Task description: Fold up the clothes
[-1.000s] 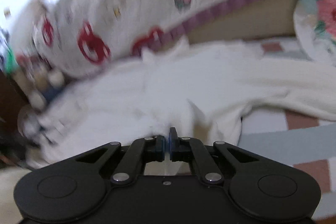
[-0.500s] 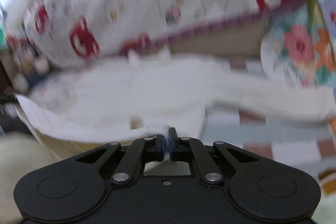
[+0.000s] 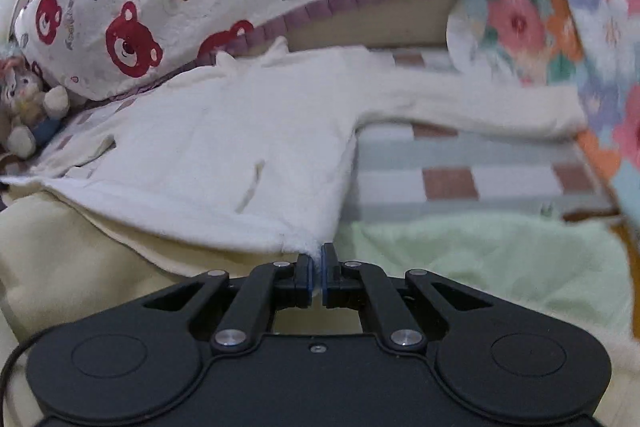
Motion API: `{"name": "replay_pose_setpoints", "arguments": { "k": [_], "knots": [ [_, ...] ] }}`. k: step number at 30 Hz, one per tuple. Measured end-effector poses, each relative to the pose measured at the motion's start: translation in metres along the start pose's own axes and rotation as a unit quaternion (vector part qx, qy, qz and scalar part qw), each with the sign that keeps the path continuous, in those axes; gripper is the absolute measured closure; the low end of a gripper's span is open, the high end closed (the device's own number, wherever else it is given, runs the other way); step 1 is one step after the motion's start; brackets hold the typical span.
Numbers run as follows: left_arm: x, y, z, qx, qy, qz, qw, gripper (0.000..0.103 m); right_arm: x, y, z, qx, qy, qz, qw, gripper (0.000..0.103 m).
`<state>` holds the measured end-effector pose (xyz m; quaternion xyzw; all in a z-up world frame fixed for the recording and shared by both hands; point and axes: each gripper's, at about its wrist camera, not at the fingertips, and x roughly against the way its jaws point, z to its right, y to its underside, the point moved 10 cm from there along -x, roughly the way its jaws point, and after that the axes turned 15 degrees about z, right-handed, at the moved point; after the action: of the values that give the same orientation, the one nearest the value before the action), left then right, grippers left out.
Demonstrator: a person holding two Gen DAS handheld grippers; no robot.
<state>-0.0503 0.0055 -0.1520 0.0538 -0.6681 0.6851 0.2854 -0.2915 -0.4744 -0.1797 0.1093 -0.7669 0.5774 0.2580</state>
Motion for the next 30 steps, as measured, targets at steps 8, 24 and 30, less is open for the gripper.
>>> {"name": "replay_pose_setpoints", "arguments": {
  "k": [8, 24, 30],
  "knots": [
    [-0.002, 0.022, -0.001, 0.015, -0.021, -0.009, 0.9996, 0.088, 0.002, 0.005, -0.001, 0.01, 0.002, -0.001, 1.0, 0.098],
    [0.077, -0.054, -0.008, -0.051, -0.025, 0.062, 0.9965, 0.103, 0.112, -0.121, 0.011, -0.003, 0.008, 0.213, 0.977, 0.103],
    [0.049, 0.023, -0.021, -0.005, -0.029, -0.033, 0.999, 0.101, 0.037, -0.024, 0.027, -0.004, -0.011, 0.033, 0.999, 0.094]
  ]
}}
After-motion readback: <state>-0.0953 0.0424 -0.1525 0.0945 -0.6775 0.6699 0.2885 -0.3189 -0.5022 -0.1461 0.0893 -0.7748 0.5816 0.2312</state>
